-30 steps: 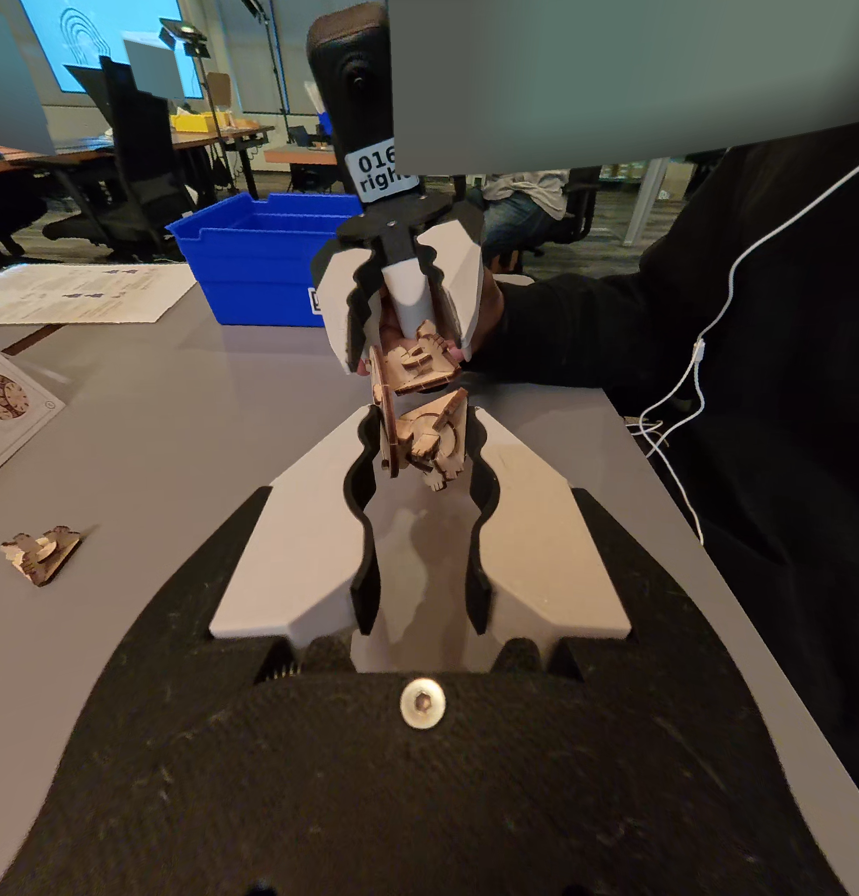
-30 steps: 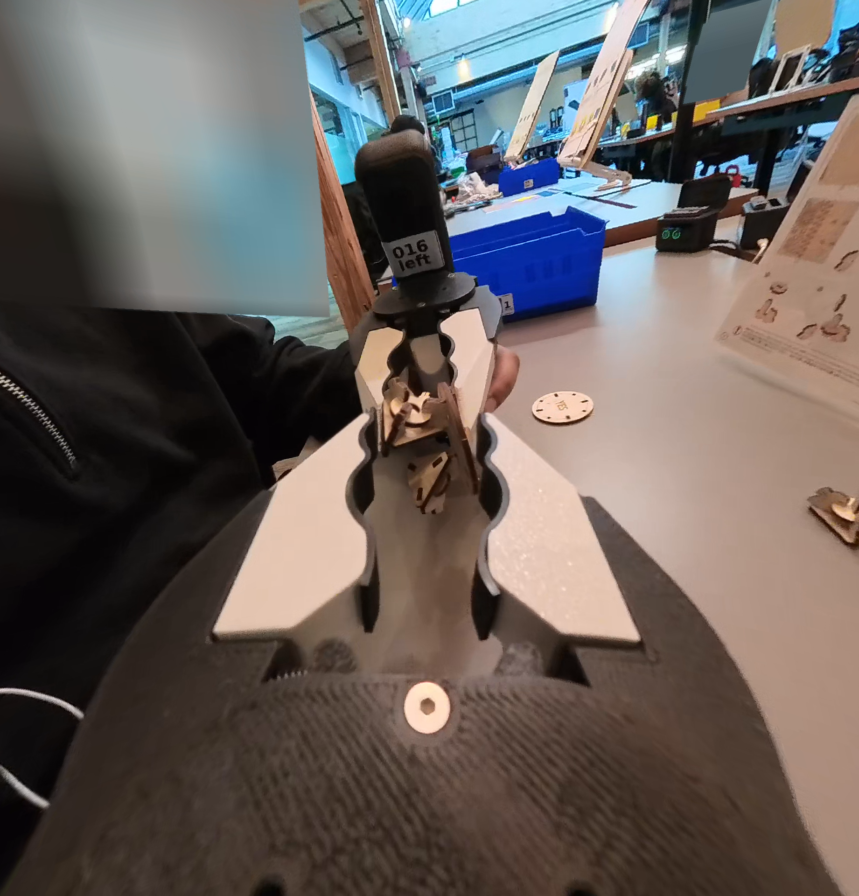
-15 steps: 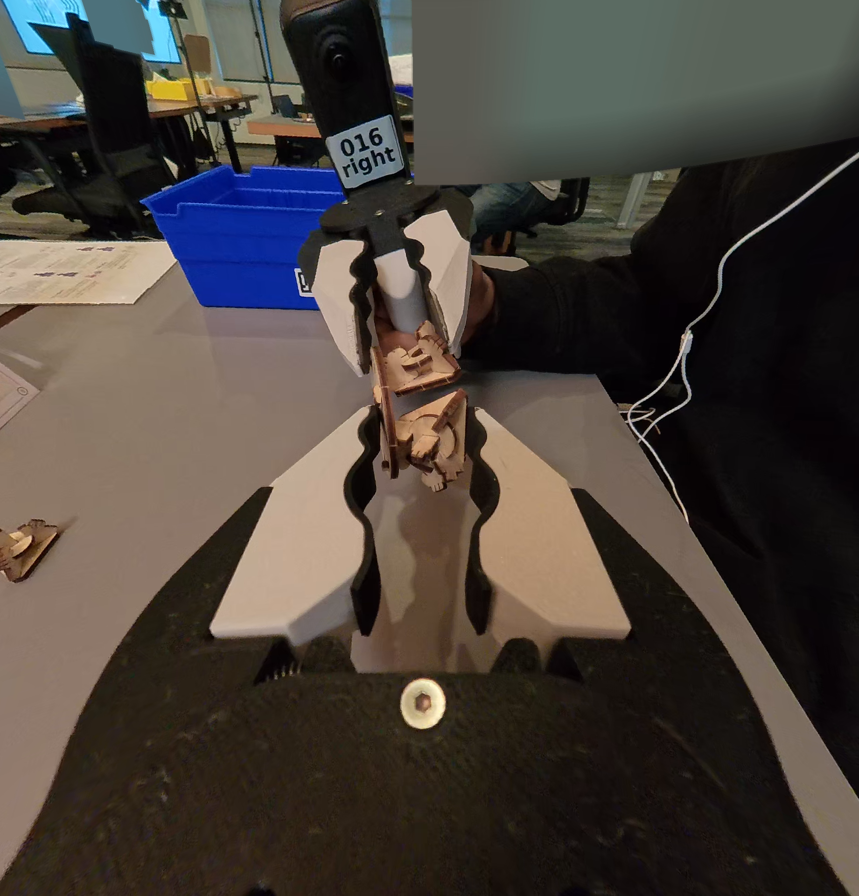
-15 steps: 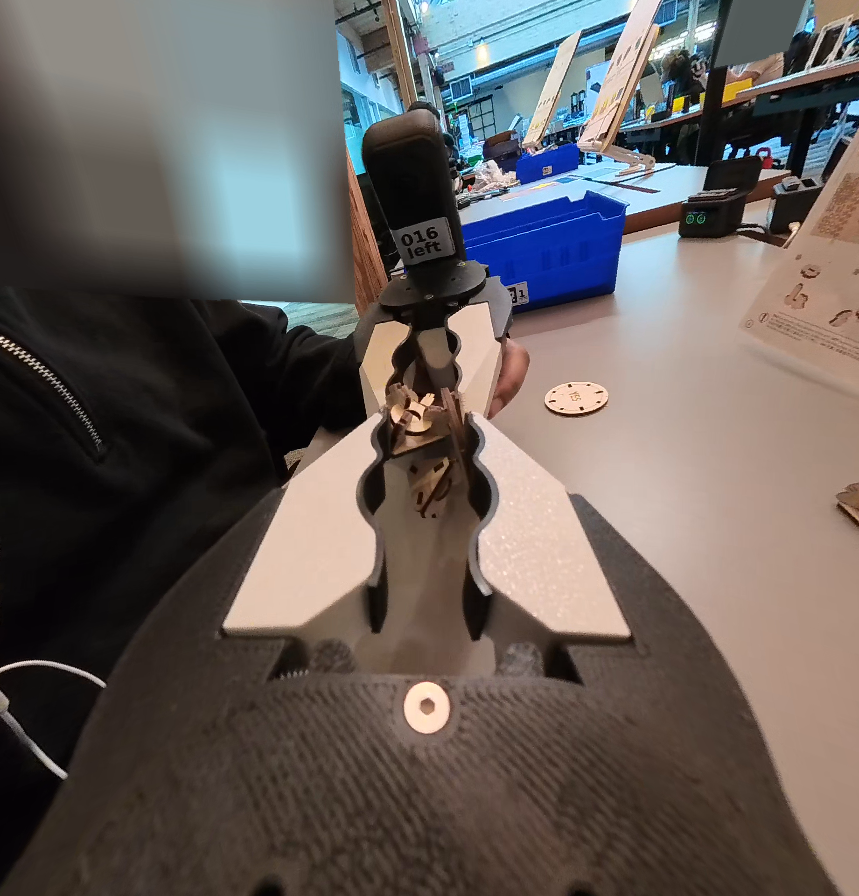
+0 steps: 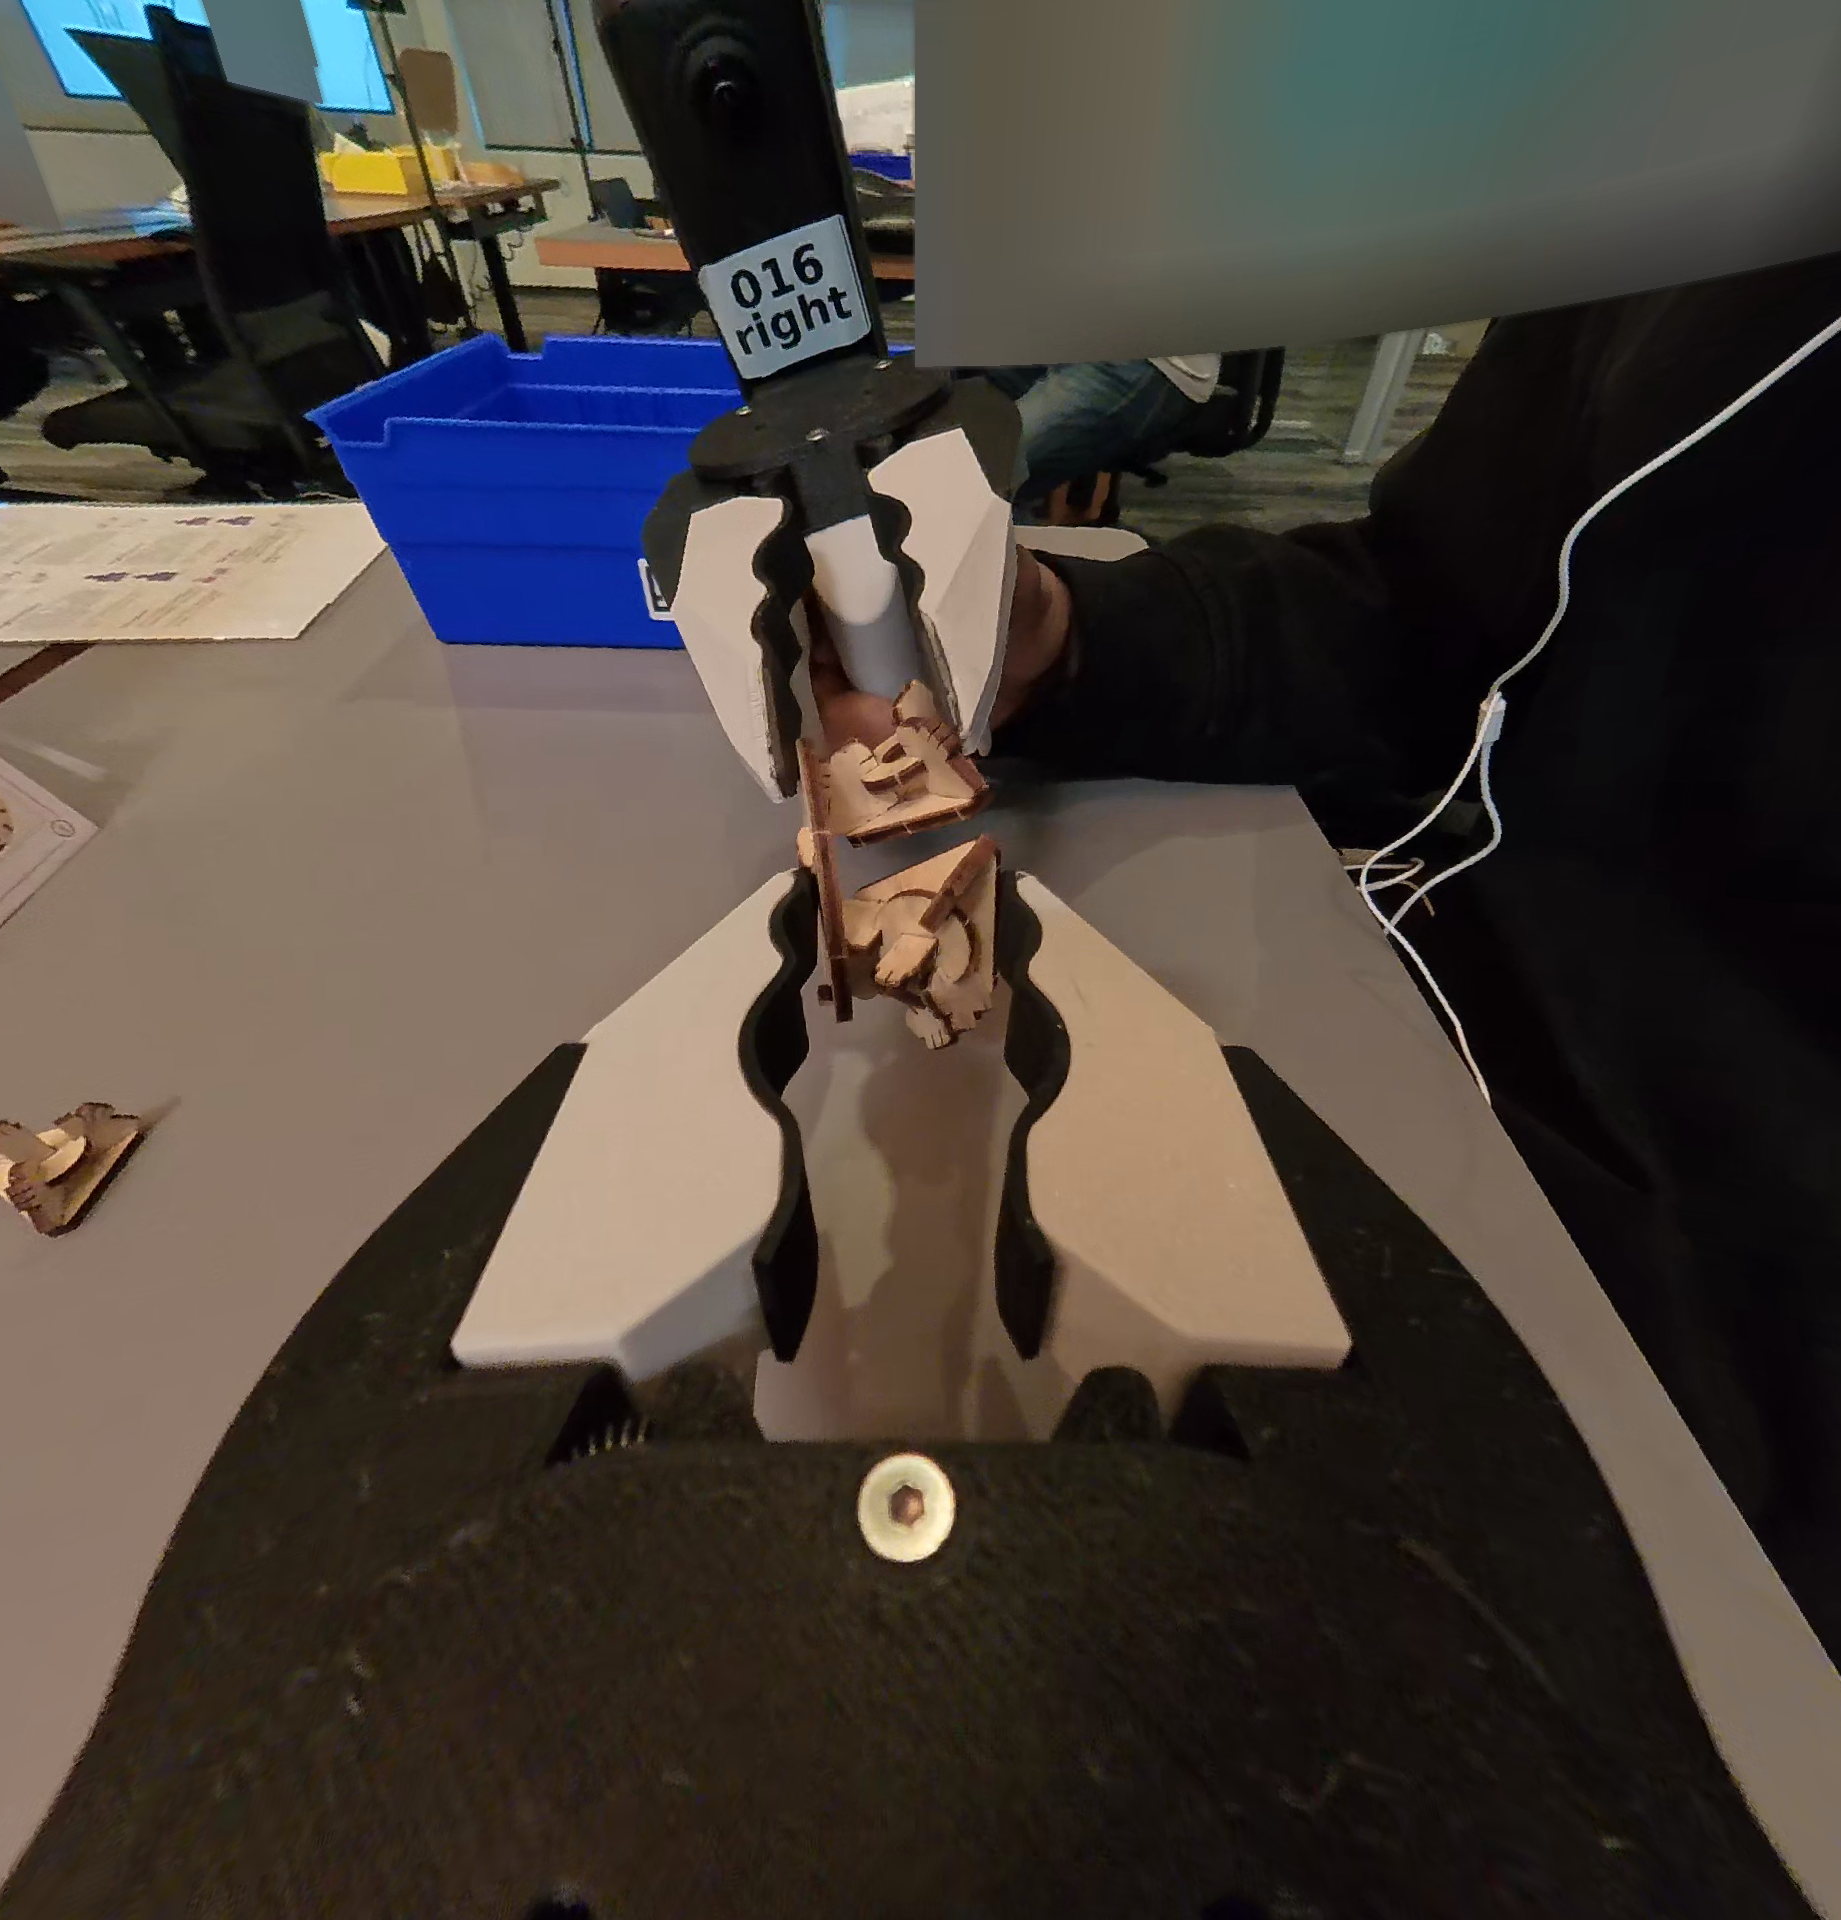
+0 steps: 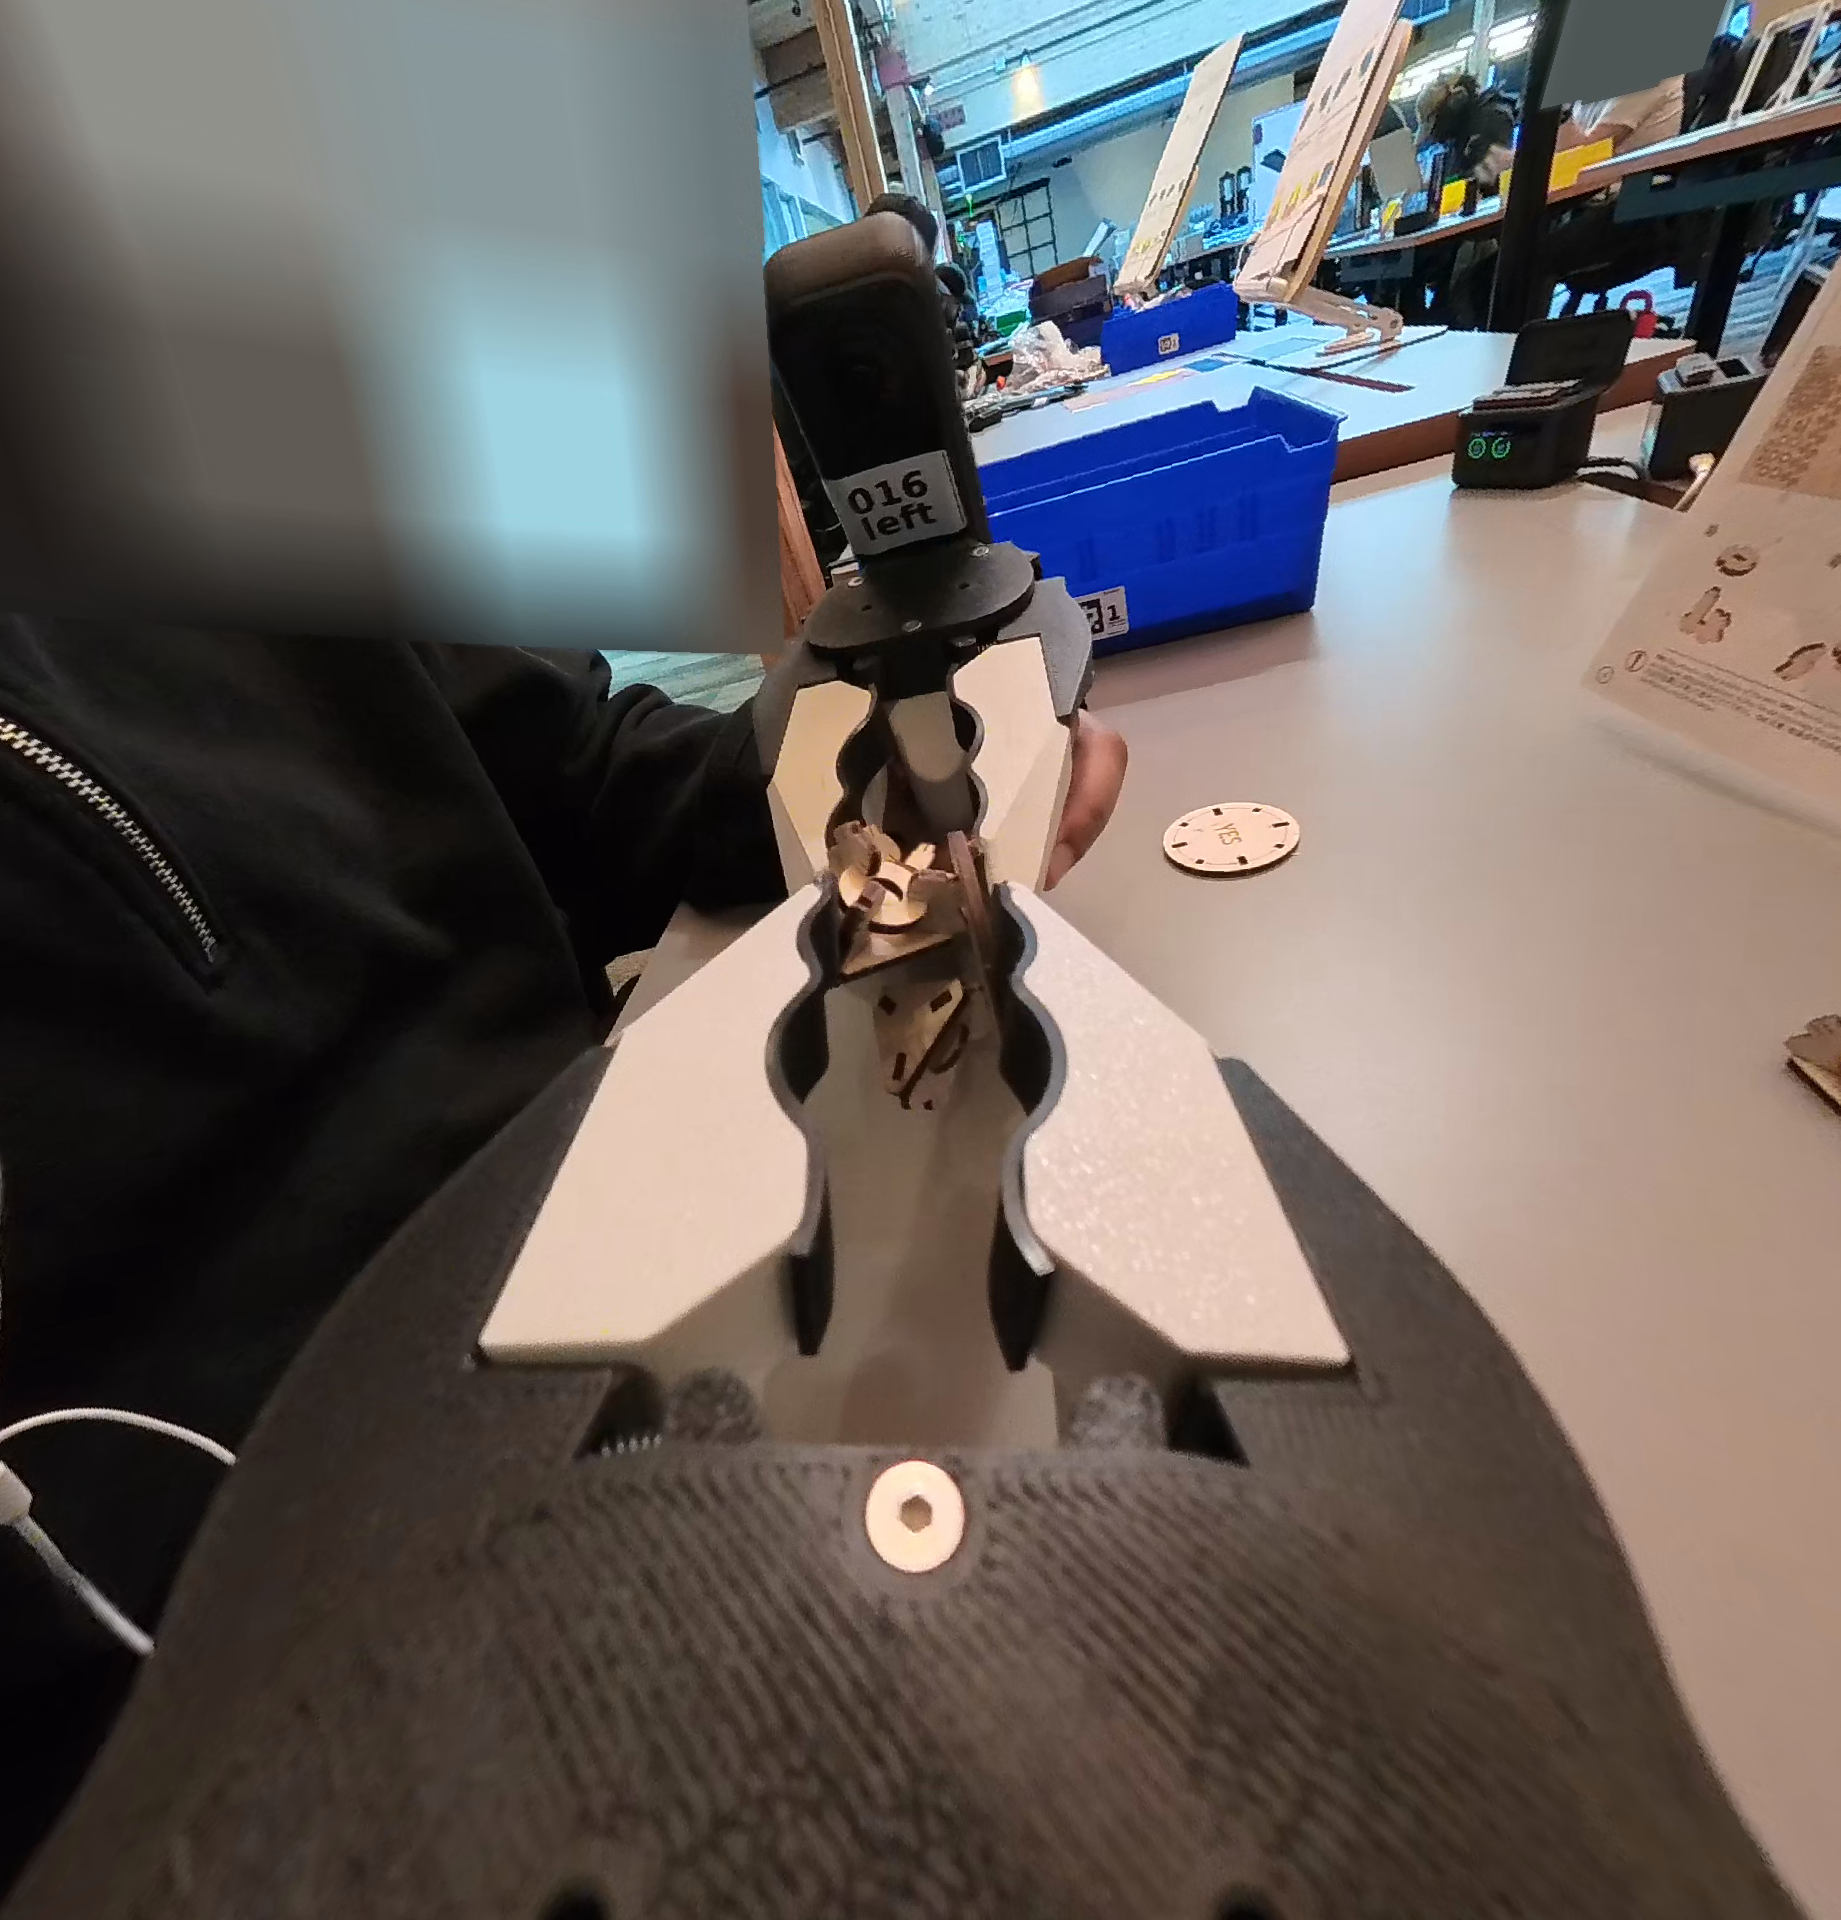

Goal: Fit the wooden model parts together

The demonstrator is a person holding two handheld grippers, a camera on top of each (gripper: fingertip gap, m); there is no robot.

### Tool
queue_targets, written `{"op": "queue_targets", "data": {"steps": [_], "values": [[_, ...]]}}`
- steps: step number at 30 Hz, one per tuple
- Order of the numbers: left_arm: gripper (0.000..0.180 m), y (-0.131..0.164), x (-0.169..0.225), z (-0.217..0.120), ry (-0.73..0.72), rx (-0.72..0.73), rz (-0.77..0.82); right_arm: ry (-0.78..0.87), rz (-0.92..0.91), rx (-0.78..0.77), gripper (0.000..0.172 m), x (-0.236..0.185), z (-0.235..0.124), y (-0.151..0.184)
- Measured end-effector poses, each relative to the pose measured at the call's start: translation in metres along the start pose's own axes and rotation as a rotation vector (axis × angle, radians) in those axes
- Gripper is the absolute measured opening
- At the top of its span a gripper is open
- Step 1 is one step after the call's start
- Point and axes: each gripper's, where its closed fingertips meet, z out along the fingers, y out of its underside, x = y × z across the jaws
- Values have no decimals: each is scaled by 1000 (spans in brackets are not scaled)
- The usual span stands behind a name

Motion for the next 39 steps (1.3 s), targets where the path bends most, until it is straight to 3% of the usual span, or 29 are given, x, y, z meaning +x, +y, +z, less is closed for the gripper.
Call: {"op": "queue_targets", "data": {"steps": [19,21,28,33,39], "values": [[30,4,-5,1,-34,-17,5,12,43,17,28,5,-1,-1],[30,4,-5,1,-32,-11,-3,18,45,45,47,6,-2,-5],[30,4,-7,1,-26,-3,-48,41,-96,50,55,0,-4,-9],[30,1,-4,1,18,21,-102,120,-264,-36,48,-1,4,0],[30,1,1,3,45,19,-100,130,-287,-57,34,-2,5,3]]}}
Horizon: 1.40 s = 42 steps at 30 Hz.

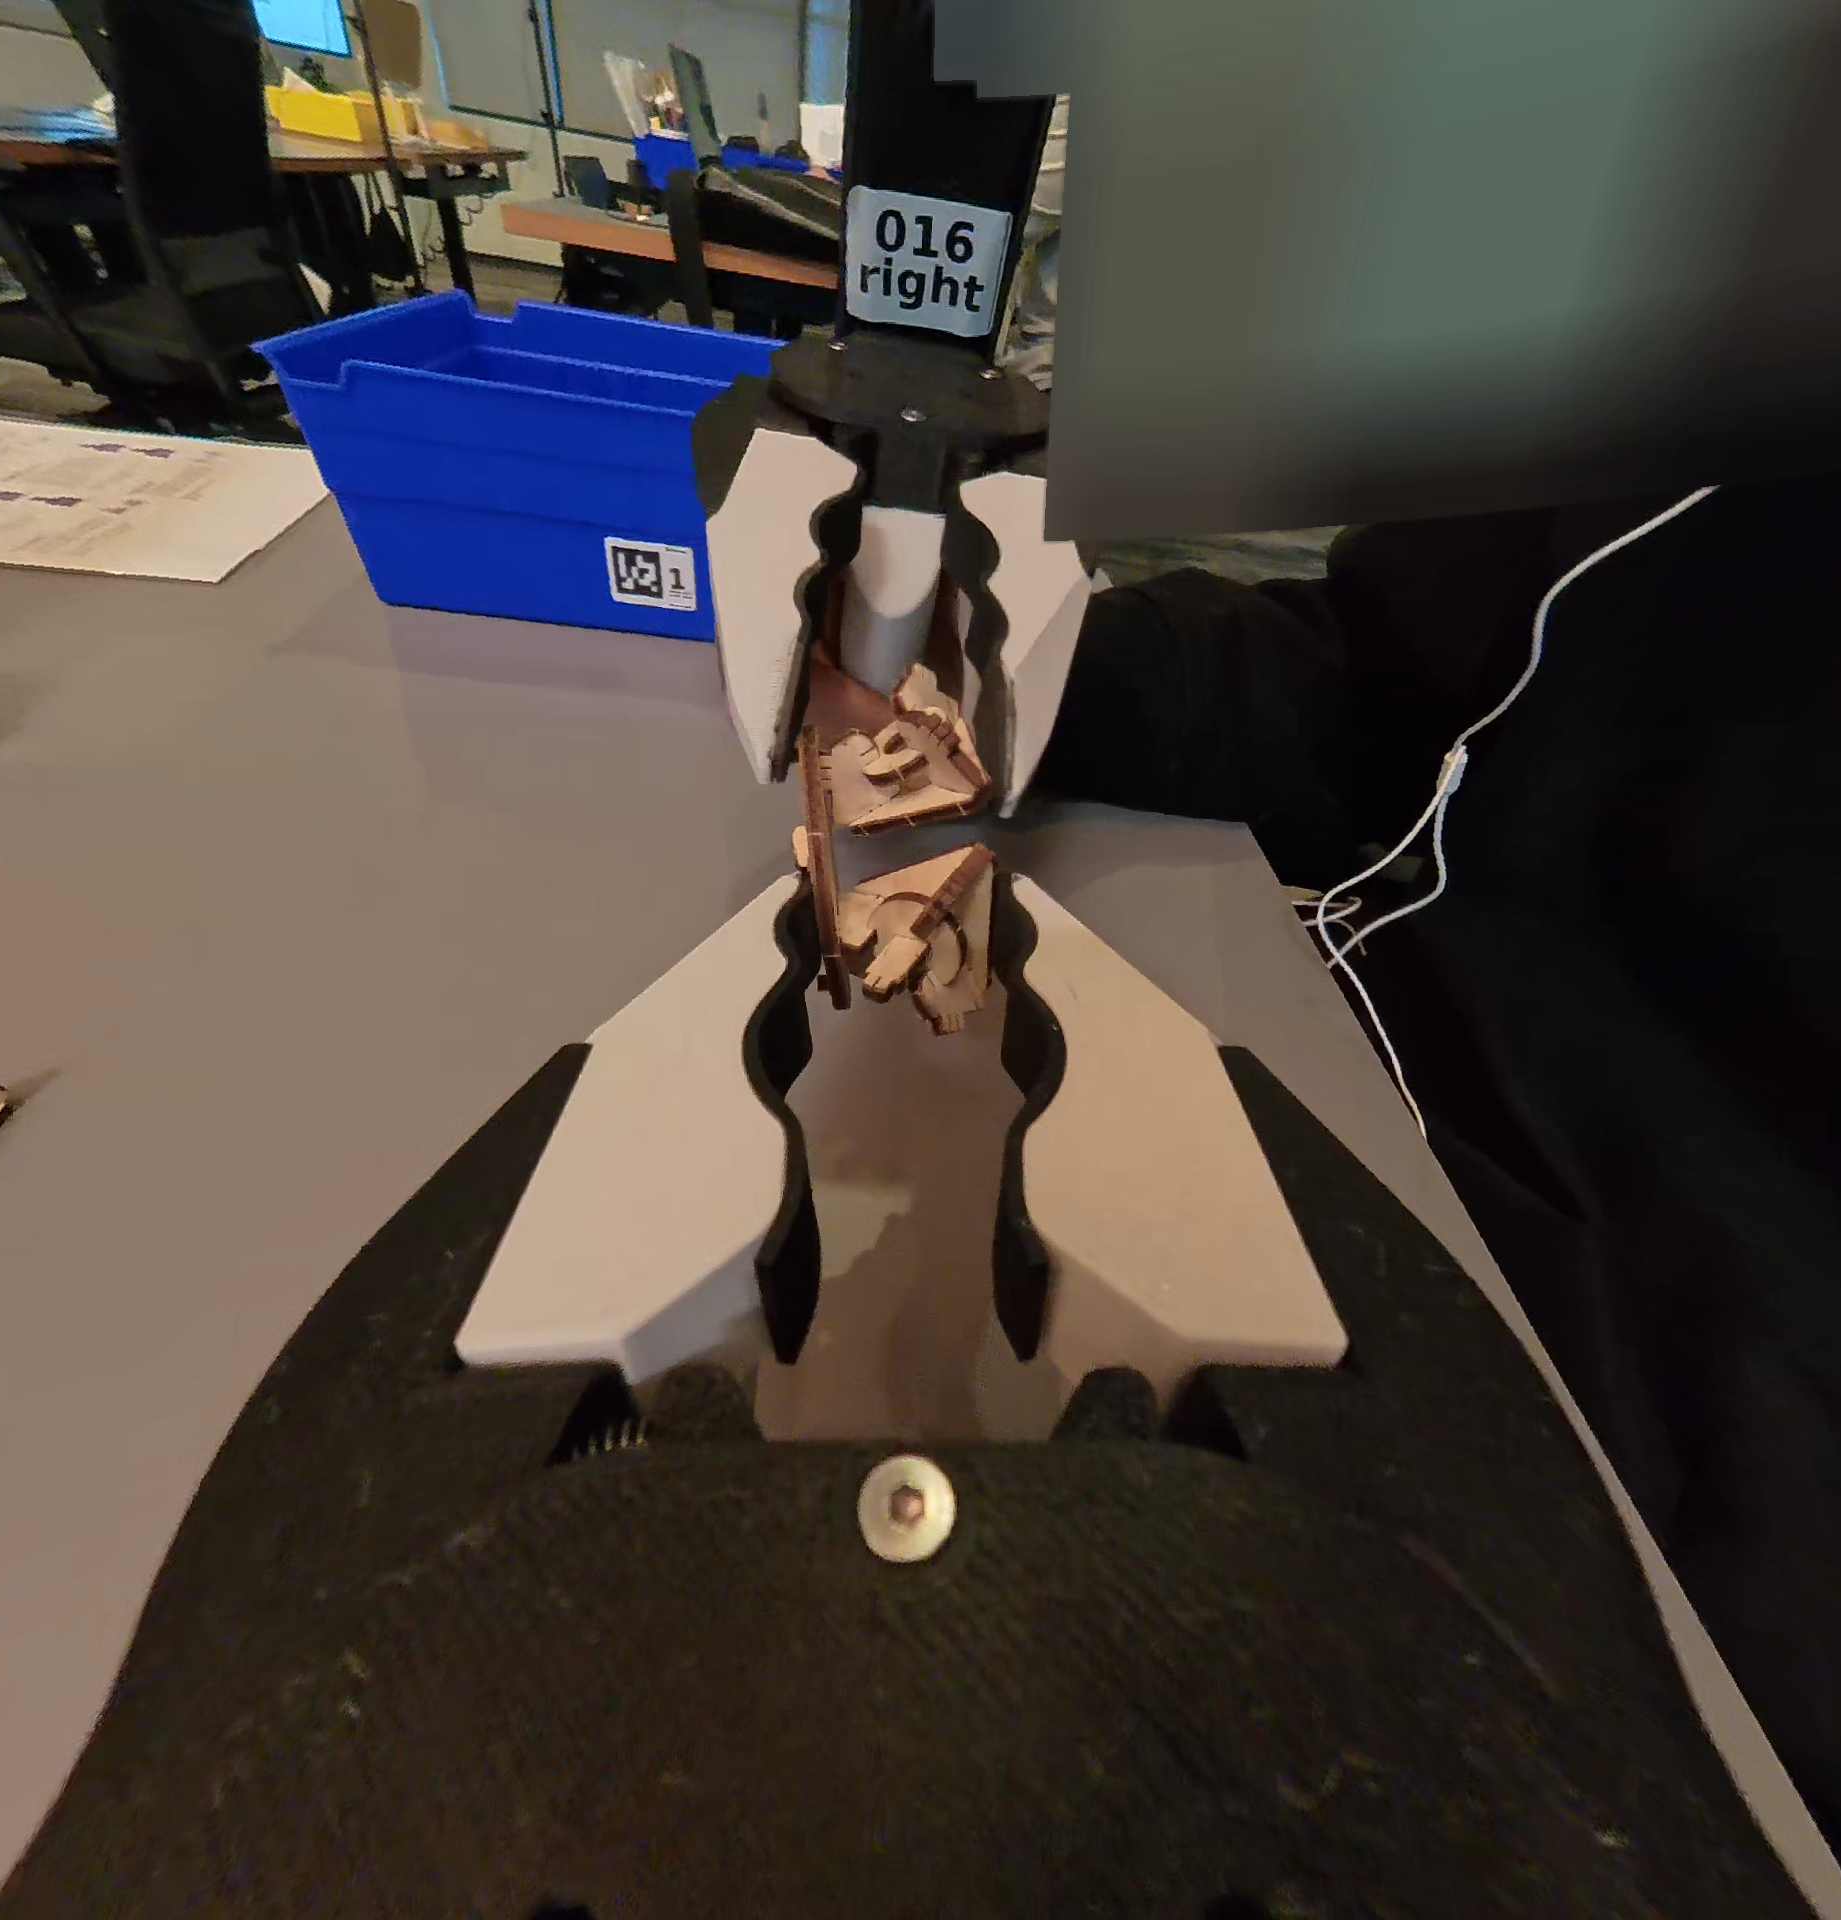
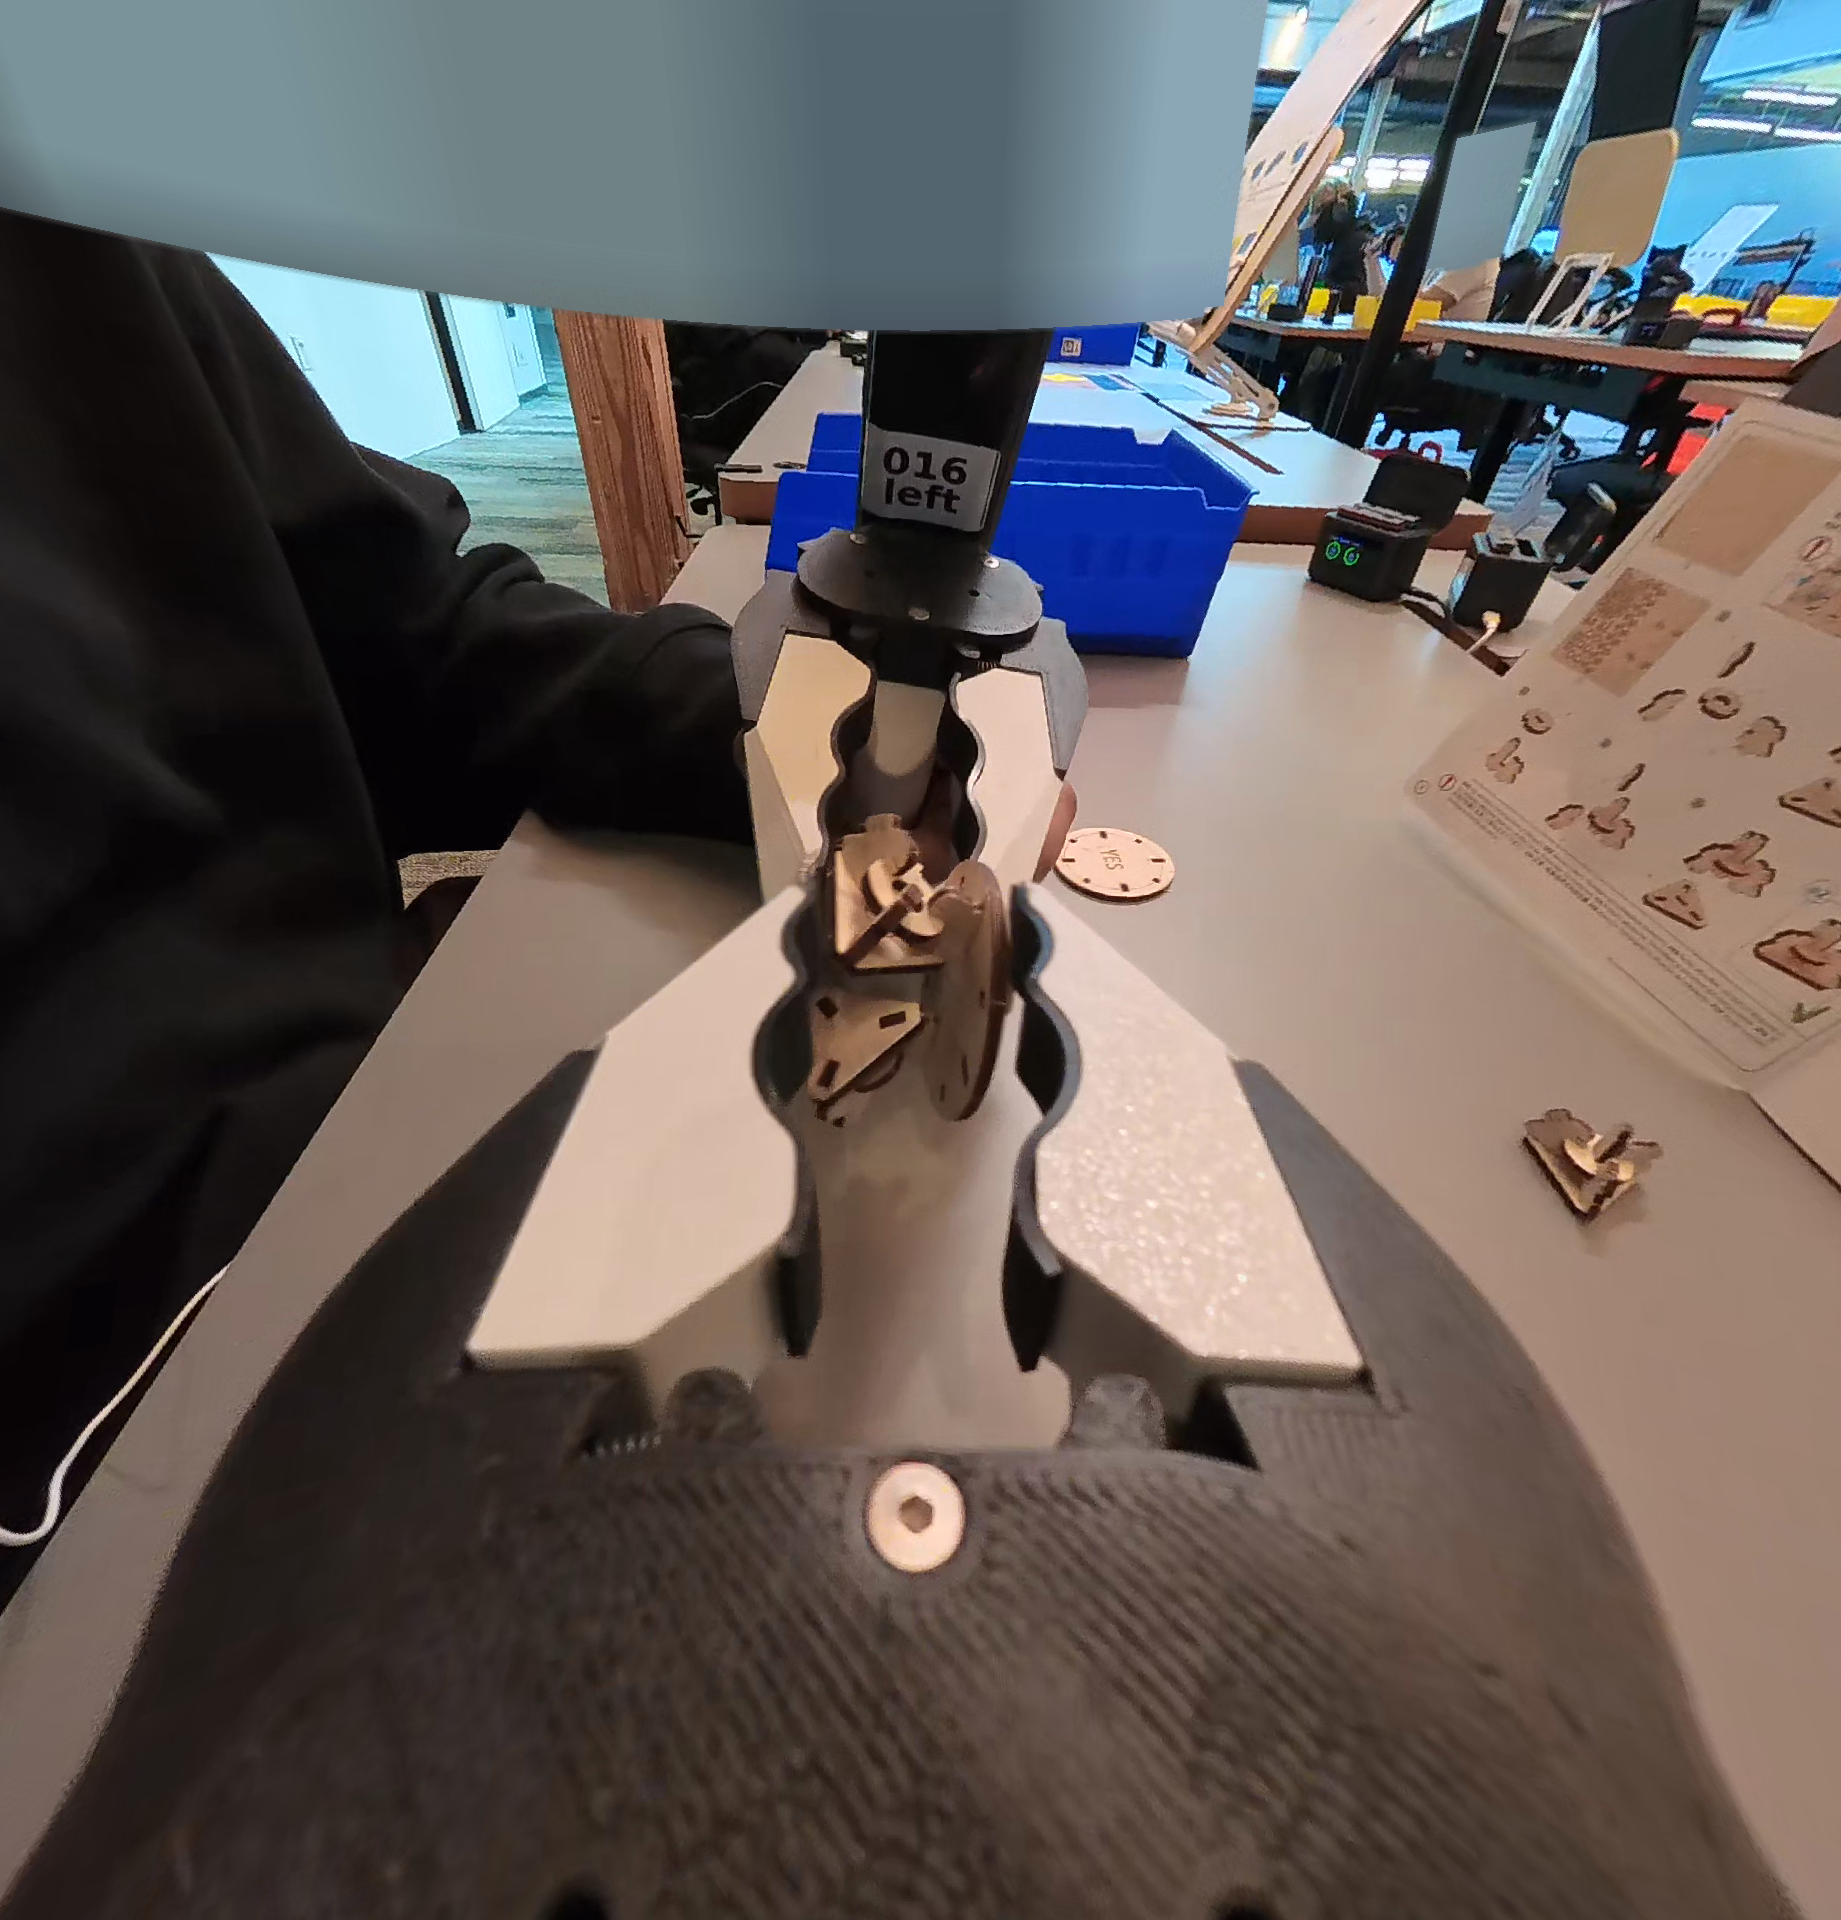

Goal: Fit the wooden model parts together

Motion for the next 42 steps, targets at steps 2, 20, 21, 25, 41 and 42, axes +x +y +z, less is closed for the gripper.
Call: {"op": "queue_targets", "data": {"steps": [2,20,21,25,41,42], "values": [[30,0,1,0,2,0,1,1,-3,0,32,0,0,0],[30,0,1,1,-7,-8,17,-18,19,-11,32,-2,-2,1],[30,1,1,1,-8,-9,16,-17,19,-12,31,-2,-2,1],[30,1,1,1,-11,-14,17,-16,17,-15,31,-1,-2,2],[29,6,-4,2,-68,-53,73,-9,22,-32,30,0,-1,4],[29,6,-4,2,-75,-57,82,-10,24,-30,30,0,-1,4]]}}
